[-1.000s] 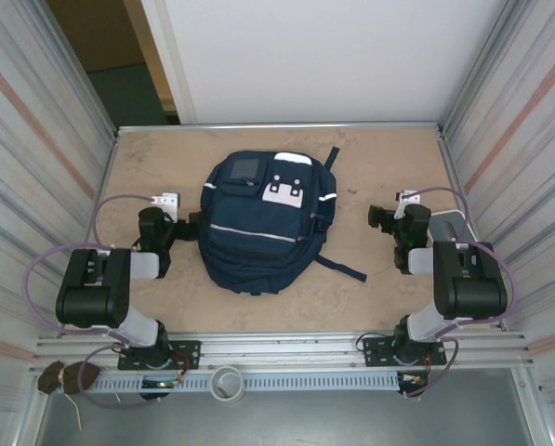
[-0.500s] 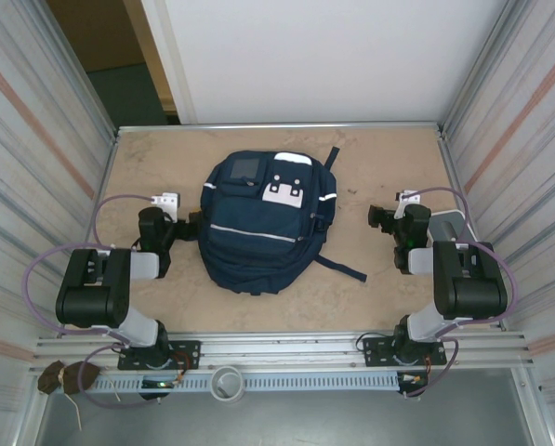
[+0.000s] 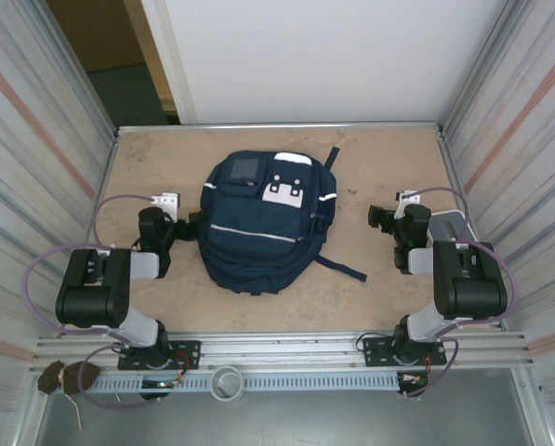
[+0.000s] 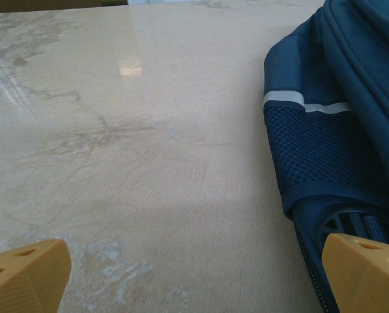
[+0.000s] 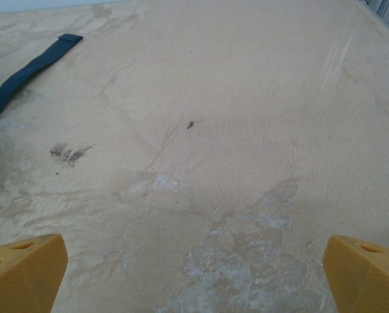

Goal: Pack the student bag

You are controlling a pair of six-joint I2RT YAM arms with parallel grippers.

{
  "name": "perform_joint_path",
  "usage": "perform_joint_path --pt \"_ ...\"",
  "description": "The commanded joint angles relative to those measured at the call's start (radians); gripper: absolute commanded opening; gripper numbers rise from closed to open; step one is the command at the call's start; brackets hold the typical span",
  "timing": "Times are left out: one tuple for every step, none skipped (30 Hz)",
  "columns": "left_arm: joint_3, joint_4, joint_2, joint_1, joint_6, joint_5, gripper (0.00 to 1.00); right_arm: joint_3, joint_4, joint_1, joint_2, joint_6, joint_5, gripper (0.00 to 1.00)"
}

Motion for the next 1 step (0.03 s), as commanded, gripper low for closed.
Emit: perform_joint_path --pt "0.017 0.006 -0.011 0.001 0.018 0.008 0.99 0.017 -0.001 0.001 -0.005 0.016 -0.012 0.99"
